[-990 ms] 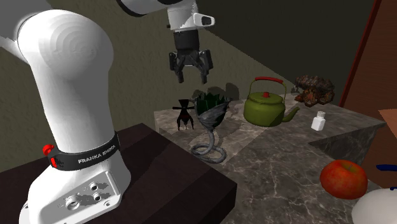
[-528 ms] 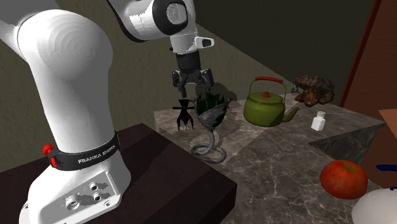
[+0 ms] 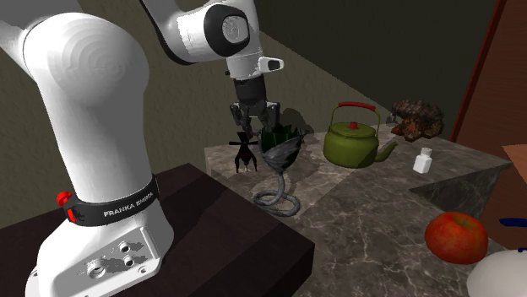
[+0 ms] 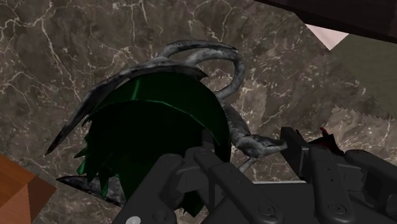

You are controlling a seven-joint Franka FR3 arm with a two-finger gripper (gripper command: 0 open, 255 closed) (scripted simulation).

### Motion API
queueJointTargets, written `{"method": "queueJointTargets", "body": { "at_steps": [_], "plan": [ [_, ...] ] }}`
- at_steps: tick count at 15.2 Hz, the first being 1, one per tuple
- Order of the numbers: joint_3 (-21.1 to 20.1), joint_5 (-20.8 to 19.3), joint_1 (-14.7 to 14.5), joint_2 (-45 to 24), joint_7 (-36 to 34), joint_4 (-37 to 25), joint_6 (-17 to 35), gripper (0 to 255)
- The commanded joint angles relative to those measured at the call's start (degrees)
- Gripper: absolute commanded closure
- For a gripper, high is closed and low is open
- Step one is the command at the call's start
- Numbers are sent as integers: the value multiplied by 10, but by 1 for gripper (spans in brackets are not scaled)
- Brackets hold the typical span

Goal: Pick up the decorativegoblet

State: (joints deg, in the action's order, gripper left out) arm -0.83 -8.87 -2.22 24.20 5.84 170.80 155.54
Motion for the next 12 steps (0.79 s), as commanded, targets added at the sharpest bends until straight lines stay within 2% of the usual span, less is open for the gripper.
{"method": "queueJointTargets", "body": {
  "at_steps": [1,7,12],
  "plan": [
    [0,0,0,-1,0,0,0,255],
    [0,0,0,-1,0,1,1,255],
    [6,11,-10,51,10,-11,-63,255]
  ]
}}
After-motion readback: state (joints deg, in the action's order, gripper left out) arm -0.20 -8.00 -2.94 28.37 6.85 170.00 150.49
